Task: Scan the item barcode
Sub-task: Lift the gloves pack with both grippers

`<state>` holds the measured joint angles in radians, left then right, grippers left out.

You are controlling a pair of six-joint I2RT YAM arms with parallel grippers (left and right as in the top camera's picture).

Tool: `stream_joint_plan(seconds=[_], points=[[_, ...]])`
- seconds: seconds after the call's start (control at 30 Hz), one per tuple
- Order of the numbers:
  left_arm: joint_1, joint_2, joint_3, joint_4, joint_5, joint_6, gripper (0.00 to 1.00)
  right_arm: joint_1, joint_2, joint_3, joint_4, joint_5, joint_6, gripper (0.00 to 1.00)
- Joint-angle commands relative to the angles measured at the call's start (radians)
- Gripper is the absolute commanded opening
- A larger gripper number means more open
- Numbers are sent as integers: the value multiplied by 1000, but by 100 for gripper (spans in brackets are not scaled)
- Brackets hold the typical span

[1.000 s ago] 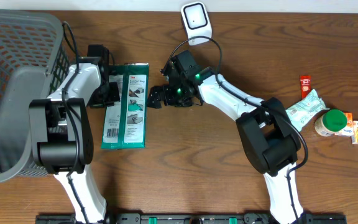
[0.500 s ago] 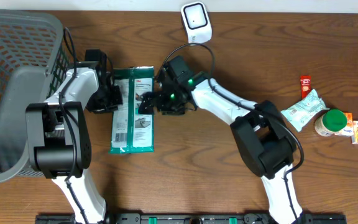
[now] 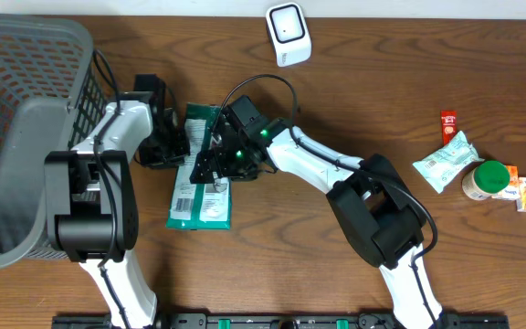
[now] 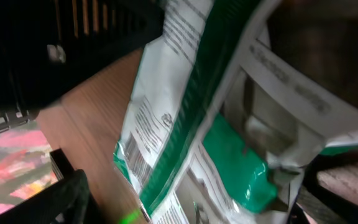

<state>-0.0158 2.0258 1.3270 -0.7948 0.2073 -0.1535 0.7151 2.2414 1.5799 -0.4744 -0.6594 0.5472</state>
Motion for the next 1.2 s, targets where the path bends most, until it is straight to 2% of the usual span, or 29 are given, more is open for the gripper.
stream_joint_plan(seconds=[0.0,0.17,0.27,0.3,0.33,0.37,0.5,0.57,0.6,0.67,0.7,0.77,0.93,1.07,1.17], points=[[-51,78,-65,1,30,-2,17,-21,69,-32,5,55,-34,87],[-73,78,-65,13,28,-2,17,-40,69,-32,18,51,-74,79],[-82,78,-65,13,29,-2,17,-42,69,-32,53,47,-93,67],[-84,78,-65,13,29,-2,17,-42,69,-32,60,46,-93,54],[-88,78,-65,13,29,-2,17,-42,69,-32,60,46,-93,50],[-92,78,-65,13,33,-2,17,-40,69,-32,59,46,-109,39],[-99,78,-65,20,44,-2,25,-39,69,-32,44,48,-153,29],[-99,78,-64,20,44,-2,25,-39,69,-32,44,48,-172,14],[-99,78,-64,19,44,-2,25,-39,69,-32,43,48,-198,1],[-99,77,-54,2,44,-2,19,-42,69,-32,28,48,-254,1],[-99,76,-45,-14,43,-2,13,-45,67,-32,24,48,-260,1],[-99,55,-39,-26,43,1,9,-53,55,-32,7,47,-278,1],[-99,-81,-39,-26,27,2,9,-68,-34,-32,-98,93,-428,1],[-99,-283,-39,-22,-6,-24,10,-67,-152,-32,-252,187,-569,1],[-99,-421,-39,-31,-110,-56,16,-81,-232,-32,-439,428,-587,1]])
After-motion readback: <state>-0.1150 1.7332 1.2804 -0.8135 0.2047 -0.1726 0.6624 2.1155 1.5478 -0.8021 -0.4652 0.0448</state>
